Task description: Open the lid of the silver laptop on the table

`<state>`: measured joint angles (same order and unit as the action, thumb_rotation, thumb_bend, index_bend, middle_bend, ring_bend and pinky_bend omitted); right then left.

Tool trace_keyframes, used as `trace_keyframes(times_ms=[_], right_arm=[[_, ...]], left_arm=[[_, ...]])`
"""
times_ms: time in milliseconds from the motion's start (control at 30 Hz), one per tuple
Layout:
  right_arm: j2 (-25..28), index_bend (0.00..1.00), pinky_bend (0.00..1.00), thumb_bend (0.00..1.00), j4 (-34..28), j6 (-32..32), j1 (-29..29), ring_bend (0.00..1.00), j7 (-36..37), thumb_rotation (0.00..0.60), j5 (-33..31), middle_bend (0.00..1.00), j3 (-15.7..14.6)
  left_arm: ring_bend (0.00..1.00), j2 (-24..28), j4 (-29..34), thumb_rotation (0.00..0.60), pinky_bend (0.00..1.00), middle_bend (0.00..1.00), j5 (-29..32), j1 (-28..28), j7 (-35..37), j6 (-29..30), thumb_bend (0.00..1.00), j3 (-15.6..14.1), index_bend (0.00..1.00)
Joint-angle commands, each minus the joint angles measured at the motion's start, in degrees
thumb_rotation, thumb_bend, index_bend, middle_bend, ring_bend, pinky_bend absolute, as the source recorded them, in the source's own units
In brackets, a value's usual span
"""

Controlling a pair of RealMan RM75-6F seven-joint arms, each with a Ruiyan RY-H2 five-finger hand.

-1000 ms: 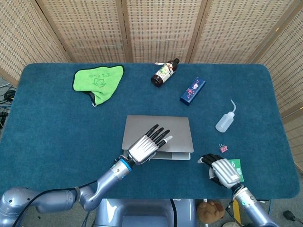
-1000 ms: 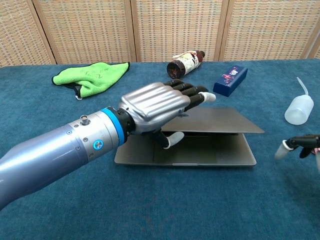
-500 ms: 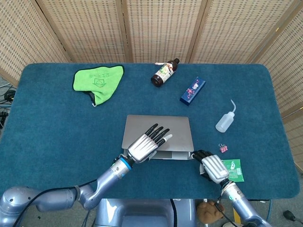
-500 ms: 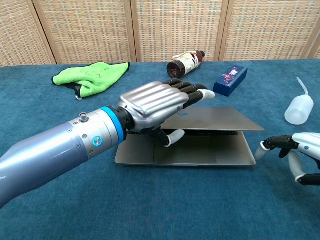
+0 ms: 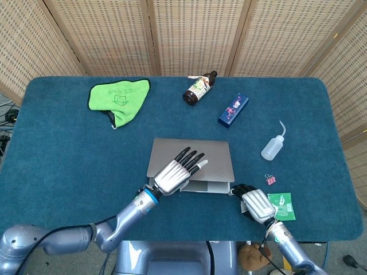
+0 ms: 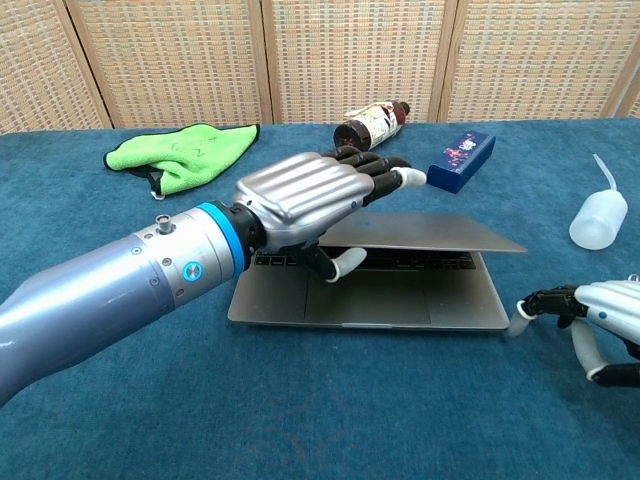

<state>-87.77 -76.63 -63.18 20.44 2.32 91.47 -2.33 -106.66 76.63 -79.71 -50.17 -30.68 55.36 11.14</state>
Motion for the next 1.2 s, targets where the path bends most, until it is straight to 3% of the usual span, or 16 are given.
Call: trace_keyframes(times_ms=[33,533,1200], right_arm=[[0.1,0.28,0.28,1.00,0.2,0.5,0.2,0.20,-1.7,0.600,-0.3,0.25,-0.3],[0.0,0.28,0.28,1.00,-1.6,-2.9,0.2,0.20,-5.9,0.600,-0.6,0.26,1.2],[-2.9,0.25,0.28,1.00,-2.1,1.2,1.8,0.18,-10.6,0.600,-2.4,0.23,0.3]], left_arm=[[0.00,0.2,0.0,0.600,0.00,0.00,0.5,-0.2,-0.5,0.0,0.51,0.3,0.00],[0.00,0.6,0.3,0.600,0.00,0.00,1.6,-0.6,0.1,0.4,0.51,-0.1,0.00],[0.00,1.4,0.1,0.600,0.00,0.00,2.9,-0.5,2.8,0.6,0.52,0.0,0.00]])
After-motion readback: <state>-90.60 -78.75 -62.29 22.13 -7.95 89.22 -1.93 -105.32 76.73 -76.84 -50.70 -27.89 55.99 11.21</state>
